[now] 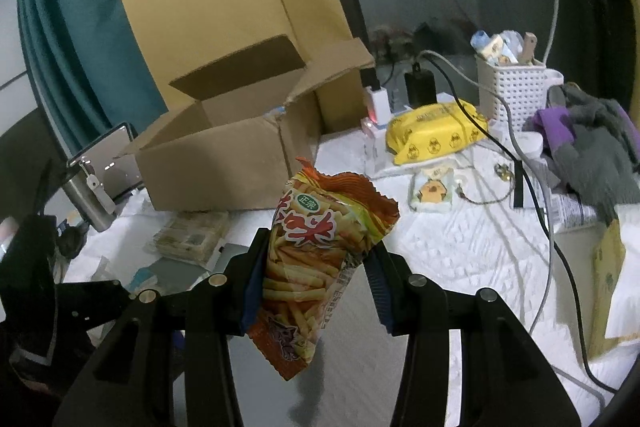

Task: Organize snacks
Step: 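Carry both packets over the box and release them inside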

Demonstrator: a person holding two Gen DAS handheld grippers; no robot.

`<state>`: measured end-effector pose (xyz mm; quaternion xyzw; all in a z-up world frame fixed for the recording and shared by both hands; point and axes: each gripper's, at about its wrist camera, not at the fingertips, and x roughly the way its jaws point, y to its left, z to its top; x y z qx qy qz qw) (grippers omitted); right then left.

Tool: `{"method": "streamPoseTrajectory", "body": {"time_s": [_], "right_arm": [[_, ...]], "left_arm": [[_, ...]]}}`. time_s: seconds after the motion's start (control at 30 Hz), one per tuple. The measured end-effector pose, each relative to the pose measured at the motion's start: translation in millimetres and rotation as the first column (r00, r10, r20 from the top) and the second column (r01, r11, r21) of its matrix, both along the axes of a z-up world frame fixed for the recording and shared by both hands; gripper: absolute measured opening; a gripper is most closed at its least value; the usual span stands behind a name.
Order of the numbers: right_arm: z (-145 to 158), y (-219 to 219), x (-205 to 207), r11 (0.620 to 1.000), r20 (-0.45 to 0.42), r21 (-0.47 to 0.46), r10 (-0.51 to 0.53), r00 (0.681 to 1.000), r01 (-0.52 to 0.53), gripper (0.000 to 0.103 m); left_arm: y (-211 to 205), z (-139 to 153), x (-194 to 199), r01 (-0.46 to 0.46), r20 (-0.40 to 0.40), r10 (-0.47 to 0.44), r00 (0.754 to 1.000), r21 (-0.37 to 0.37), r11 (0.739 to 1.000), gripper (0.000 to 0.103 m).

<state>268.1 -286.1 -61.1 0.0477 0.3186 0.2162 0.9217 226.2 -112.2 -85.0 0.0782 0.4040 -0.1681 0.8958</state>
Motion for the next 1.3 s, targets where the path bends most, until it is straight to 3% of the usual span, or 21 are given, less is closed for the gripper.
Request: {"method": "streamPoseTrajectory", "body": {"time_s": [0.7, 1.03, 1.3], "right_arm": [[37, 56, 31, 0.996, 0.061, -0.056, 0.077, 0.995, -0.074, 0.048], [48, 91, 59, 0.990, 0.079, -0.083, 0.121, 0.989, -0.115, 0.048], [52, 111, 90, 0.987, 0.095, -0.102, 0.131, 0.987, -0.121, 0.048]], "left_arm": [[94, 63, 40, -0.126, 0.162, 0.143, 0.976, -0.110, 0.986, 0.052], [126, 80, 71, -0.156, 0.206, 0.182, 0.962, -0.136, 0.978, 0.052], [144, 87, 110, -0.160, 0.200, 0.202, 0.959, -0.211, 0.964, 0.052]]}}
